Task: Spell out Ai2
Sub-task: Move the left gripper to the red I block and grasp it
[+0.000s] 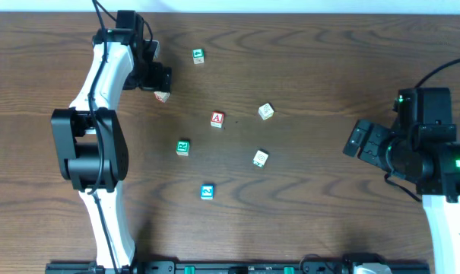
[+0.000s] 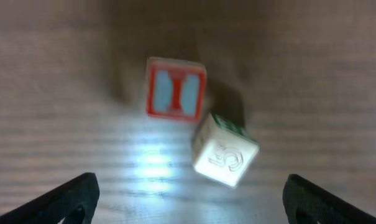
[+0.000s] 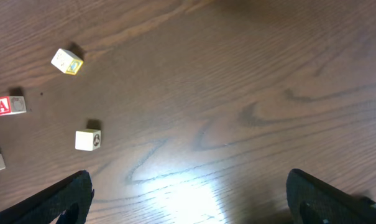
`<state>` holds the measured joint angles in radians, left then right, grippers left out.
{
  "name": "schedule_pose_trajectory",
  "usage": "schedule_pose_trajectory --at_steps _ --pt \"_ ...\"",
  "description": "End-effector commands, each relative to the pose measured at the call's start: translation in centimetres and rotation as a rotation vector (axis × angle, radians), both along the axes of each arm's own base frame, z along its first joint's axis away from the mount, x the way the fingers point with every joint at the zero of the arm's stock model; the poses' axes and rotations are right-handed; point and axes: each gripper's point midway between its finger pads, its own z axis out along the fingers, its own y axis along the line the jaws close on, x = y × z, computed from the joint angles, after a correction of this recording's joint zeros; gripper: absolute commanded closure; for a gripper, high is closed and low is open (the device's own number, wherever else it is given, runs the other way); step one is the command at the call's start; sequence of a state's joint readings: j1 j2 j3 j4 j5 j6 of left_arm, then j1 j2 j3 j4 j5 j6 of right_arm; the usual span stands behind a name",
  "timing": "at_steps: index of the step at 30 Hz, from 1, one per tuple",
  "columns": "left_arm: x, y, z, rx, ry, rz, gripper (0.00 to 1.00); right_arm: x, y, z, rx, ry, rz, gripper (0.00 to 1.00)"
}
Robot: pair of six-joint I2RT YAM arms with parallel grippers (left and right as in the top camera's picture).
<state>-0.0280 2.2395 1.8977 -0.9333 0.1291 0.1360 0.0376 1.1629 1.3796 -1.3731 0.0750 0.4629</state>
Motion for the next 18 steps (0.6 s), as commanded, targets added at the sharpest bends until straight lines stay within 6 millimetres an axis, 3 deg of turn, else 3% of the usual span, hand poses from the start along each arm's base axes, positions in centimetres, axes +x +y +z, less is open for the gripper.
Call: schedule_pose_trajectory --at_steps 1,10,18 --pt "1.4 0.9 0.7 0.050 -0.056 -0.003 0.05 -0.2 -0.2 -0.1 -0.007 0.005 0.003 0.01" --pt "2.8 0.7 1.0 0.042 -0.112 -0.001 0.02 -0.1 -0.1 -2.2 -0.007 0.035 0.002 0.01" --pt "4.2 0.1 1.1 0.003 -0.168 -0.013 0.03 0.3 -0.1 -2.3 -0.007 0.022 0.002 0.01"
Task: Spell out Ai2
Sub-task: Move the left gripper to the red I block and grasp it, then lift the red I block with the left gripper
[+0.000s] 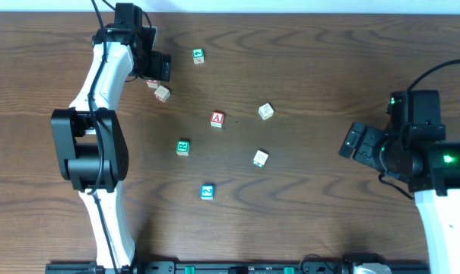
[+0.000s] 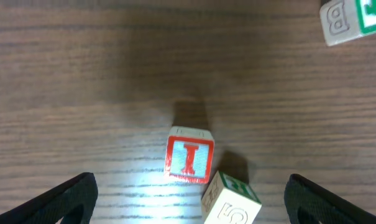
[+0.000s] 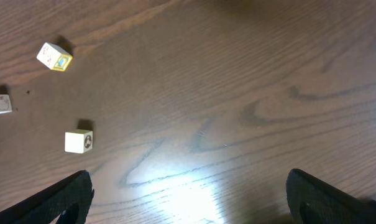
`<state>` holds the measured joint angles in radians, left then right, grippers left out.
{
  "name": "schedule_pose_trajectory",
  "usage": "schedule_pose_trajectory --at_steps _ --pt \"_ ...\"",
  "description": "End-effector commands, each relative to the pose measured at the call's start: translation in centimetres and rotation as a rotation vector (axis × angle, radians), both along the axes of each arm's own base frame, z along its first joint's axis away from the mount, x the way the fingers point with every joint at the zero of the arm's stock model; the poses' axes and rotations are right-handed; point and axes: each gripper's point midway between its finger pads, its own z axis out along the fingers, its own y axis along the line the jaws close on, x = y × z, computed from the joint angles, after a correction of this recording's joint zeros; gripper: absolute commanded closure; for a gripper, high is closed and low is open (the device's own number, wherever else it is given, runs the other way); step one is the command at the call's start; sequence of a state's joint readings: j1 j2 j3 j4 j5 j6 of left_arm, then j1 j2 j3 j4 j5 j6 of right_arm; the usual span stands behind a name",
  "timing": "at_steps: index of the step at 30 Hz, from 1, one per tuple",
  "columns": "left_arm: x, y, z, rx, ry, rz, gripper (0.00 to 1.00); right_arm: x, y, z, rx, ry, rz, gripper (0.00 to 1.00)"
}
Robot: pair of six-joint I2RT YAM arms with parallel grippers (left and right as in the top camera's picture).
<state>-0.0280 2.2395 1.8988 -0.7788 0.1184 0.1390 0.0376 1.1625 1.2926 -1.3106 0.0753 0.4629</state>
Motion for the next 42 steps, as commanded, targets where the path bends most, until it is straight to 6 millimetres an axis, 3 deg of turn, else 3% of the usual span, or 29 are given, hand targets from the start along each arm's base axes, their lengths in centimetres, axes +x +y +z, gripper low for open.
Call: schedule_pose_trajectory --at_steps 1,10,21,22,26,30,42 --pt "0.6 0.1 0.0 0.002 -0.013 -0.012 0.03 -0.1 -0.1 -0.1 -0.006 -0.002 0.003 0.01" --pt "0.7 0.8 -0.5 0.039 -0.011 0.011 0.03 0.1 -0.1 0.0 -0.006 -0.008 0.003 0.01" --pt "0.0 0.8 -4.4 0.034 0.071 0.028 0.00 0.1 -0.1 0.0 -0.006 -0.008 0.003 0.01" --pt "0.0 0.8 -4.6 0.034 0.071 0.028 0.07 0.1 -0.1 0.0 -0.006 -0.008 0.003 0.01" --pt "0.3 0.8 -4.6 0.034 0.059 0.029 0.15 0.1 -0.1 0.0 -0.006 -0.008 0.003 0.01" --pt "0.4 0.8 -4.5 0.031 0.054 0.039 0.30 0.1 -0.1 0.0 -0.006 -0.008 0.003 0.01" --pt "0.0 0.4 -5.3 0.005 0.073 0.030 0.50 0.1 -0.1 0.0 -0.006 -0.008 0.003 0.01"
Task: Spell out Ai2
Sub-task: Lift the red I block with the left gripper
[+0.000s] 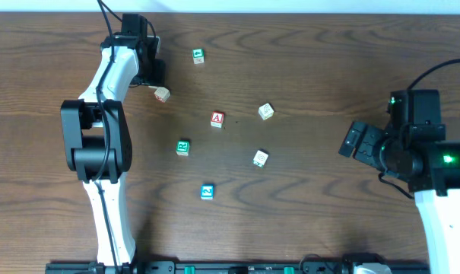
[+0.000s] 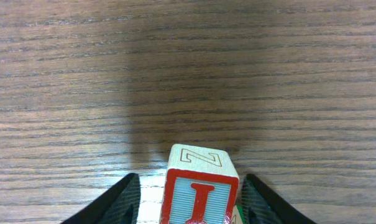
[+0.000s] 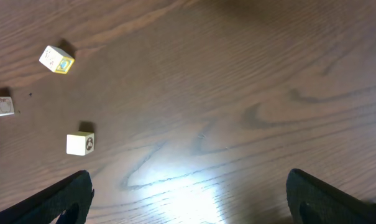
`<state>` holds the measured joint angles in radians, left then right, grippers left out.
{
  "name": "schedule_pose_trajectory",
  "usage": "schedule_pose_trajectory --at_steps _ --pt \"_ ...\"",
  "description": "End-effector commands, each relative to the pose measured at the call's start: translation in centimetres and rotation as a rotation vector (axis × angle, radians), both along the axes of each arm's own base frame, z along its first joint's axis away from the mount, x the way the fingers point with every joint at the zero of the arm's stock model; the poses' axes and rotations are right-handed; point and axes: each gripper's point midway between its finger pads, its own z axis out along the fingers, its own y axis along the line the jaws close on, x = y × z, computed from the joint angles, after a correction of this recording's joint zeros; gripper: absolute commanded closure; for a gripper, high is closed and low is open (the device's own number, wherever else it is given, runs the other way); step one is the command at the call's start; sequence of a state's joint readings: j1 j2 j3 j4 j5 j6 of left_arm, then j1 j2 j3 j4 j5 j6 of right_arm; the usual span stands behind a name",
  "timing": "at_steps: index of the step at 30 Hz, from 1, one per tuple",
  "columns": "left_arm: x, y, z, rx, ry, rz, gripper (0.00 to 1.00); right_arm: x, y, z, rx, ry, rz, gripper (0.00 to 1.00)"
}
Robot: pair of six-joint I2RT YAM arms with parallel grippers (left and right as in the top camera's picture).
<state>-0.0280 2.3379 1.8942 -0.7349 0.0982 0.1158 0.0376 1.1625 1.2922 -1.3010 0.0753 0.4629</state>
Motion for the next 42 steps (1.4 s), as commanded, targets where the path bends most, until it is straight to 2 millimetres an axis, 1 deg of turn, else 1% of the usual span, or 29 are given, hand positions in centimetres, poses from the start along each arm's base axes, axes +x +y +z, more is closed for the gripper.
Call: schedule_pose_trajectory --at_steps 1,2,6,10,15,17,19,21,25,27,29,32,33,37,40,42 --pt "-0.3 0.0 -0.5 -0.012 0.013 0.001 0.52 -0.1 -0.1 -0.1 -0.006 0.001 0.003 0.01" --pt "-0.3 -0.1 -0.5 -0.016 0.013 -0.001 0.55 -0.1 -0.1 -0.1 -0.006 0.001 0.003 0.01" --pt "-0.3 -0.3 -0.5 -0.025 0.014 -0.004 0.72 -0.1 -0.1 -0.1 -0.006 0.001 0.003 0.01" --pt "-0.3 -0.3 -0.5 -0.029 0.017 0.013 0.78 -0.1 -0.1 -0.1 -0.006 0.001 0.003 0.01" --pt "-0.6 -0.2 -0.5 -0.033 0.029 0.037 0.76 -0.1 -0.1 -0.1 -0.006 0.000 0.003 0.01" --pt "-0.8 -0.2 -0.4 -0.032 0.037 0.036 0.77 -0.1 -0.1 -0.1 -0.006 0.000 0.003 0.01" --pt "-0.9 -0.2 0.3 -0.032 0.037 0.036 0.78 0.0 -0.2 0.0 -0.007 -0.003 0.003 0.01" --pt "-0.7 -0.2 1.6 -0.033 0.015 0.036 0.79 0.0 -0.2 0.0 -0.007 -0.004 0.003 0.01" --pt "-0.3 -0.2 5.1 -0.035 -0.048 0.034 0.79 0.0 -0.1 0.0 -0.006 -0.006 0.002 0.01" --pt "-0.4 -0.3 7.3 -0.038 -0.083 0.036 0.79 0.0 -0.1 0.0 -0.006 -0.007 0.002 0.01" --pt "-0.8 0.2 9.6 -0.020 -0.115 0.111 0.82 0.0 -0.1 0.0 -0.006 -0.007 0.002 0.01" --pt "-1.9 -0.5 13.1 0.005 -0.156 0.121 0.83 0.0 -0.1 0.0 -0.006 -0.006 0.003 0.01" --pt "-2.5 -1.2 14.6 0.018 -0.172 0.107 0.83 0.0 -0.1 0.0 -0.006 -0.006 0.003 0.01" --pt "-4.7 -4.4 17.8 0.022 -0.198 0.048 0.83 0.0 -0.1 0.0 -0.006 -0.005 0.003 0.01" --pt "-6.5 -7.6 19.1 0.005 -0.198 -0.001 0.83 0.0 -0.1 0.0 -0.006 -0.003 0.003 0.01" --pt "-7.5 -9.8 19.4 -0.007 -0.189 -0.030 0.84 -0.1 -0.1 0.0 -0.006 -0.002 0.003 0.01"
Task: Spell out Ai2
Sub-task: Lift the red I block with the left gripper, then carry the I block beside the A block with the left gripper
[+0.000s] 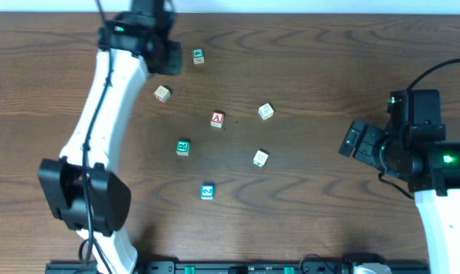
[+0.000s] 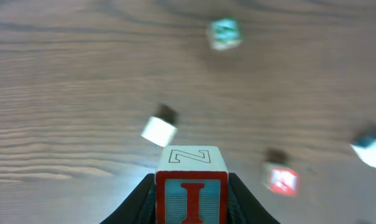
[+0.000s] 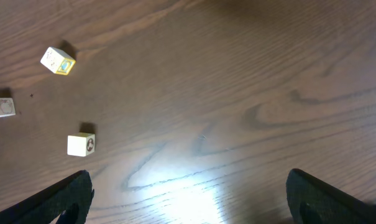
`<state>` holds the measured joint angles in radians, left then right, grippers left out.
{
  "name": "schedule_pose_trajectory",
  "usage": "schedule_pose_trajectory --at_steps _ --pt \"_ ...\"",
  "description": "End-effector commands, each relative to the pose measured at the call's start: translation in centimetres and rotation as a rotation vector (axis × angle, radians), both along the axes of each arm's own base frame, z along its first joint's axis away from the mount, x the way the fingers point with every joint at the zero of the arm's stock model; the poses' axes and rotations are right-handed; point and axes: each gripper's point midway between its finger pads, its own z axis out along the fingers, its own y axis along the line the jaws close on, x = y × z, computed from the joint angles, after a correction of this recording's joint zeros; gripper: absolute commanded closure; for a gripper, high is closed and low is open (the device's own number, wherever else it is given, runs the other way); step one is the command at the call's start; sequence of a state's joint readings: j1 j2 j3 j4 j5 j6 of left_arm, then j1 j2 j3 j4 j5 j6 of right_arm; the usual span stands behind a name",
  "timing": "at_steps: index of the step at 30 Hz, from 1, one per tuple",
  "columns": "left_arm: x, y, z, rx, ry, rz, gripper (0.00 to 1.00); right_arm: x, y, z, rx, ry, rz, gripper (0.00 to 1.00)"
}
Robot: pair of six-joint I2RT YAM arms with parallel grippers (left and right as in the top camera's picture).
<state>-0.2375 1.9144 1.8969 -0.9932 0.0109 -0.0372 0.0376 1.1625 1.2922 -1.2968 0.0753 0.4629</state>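
My left gripper [image 2: 191, 200] is shut on a wooden block with a red I [image 2: 191, 190] on its near face and a Z on top, held high above the table. In the overhead view the left gripper [image 1: 164, 58] hangs over the far left. The red A block [image 1: 217, 119] lies mid-table and shows blurred as the A block [image 2: 281, 179] below my left wrist. A green block [image 1: 183, 147] lies nearer the front, its mark too small to read. My right gripper [image 3: 188, 208] stands open over bare wood at the right gripper [image 1: 359, 141] spot, far right.
Loose blocks lie scattered: a beige one [image 1: 162, 93] just under the left arm, a green one [image 1: 198, 55] at the back, a beige one [image 1: 266, 111], a white one [image 1: 261, 157] and a blue one [image 1: 207, 191]. The table's right half [image 1: 328, 84] is bare wood.
My left gripper was low at the table with its fingers against the I block; now it holds that block high in the air. The beige block stays on the table. The right arm has not moved.
My left gripper hung open over the I block and the beige 5 block beside it. Then it stood open a little further back. Then its fingers flanked the I block on the table. Now the block is lifted clear, leaving the 5 block behind.
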Motion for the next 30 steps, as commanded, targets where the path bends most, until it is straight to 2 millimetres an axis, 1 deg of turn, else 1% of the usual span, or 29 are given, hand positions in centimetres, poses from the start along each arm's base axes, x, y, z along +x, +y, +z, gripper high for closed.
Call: schedule_pose_trajectory --at_steps 1,6,9,12,14,16,17,20,26,28,30 --pt "-1.2 -2.9 1.2 -0.010 -0.011 -0.013 0.84 -0.2 -0.1 -0.1 -0.007 0.003 0.003 0.01" --pt "-3.2 -6.3 0.3 -0.016 0.028 -0.007 0.85 -0.2 -0.2 -0.1 -0.006 0.002 0.002 0.01" --pt "-4.6 -9.0 -0.2 -0.033 0.048 -0.035 0.86 0.0 -0.3 0.0 -0.015 -0.004 -0.002 0.01" --pt "-5.8 -11.2 -0.9 -0.026 0.060 -0.070 0.86 0.1 -0.4 0.1 -0.016 -0.011 -0.003 0.01" --pt "-6.4 -12.1 -1.6 -0.002 0.062 -0.066 0.86 0.1 -0.4 0.1 -0.016 -0.012 -0.003 0.01" --pt "-7.3 -13.4 -3.0 0.009 0.076 -0.078 0.86 0.0 -0.4 0.1 -0.016 -0.009 -0.003 0.01" --pt "-7.9 -14.1 -4.0 0.013 0.091 -0.087 0.86 -0.1 -0.4 0.0 -0.016 -0.005 -0.002 0.01" --pt "-8.7 -14.7 -5.9 0.018 0.109 -0.089 0.86 -0.2 -0.4 0.0 -0.017 -0.001 -0.003 0.01" --pt "-9.3 -14.5 -10.6 0.004 0.126 -0.045 0.86 -0.3 -0.2 -0.1 -0.009 0.007 0.001 0.01" --pt "-9.3 -14.5 -11.7 0.001 0.120 -0.045 0.86 -0.3 -0.2 -0.1 -0.006 0.007 0.002 0.01" --pt "-9.3 -14.5 -12.3 -0.002 0.115 -0.045 0.86 -0.3 -0.2 -0.1 -0.006 0.007 0.002 0.01"
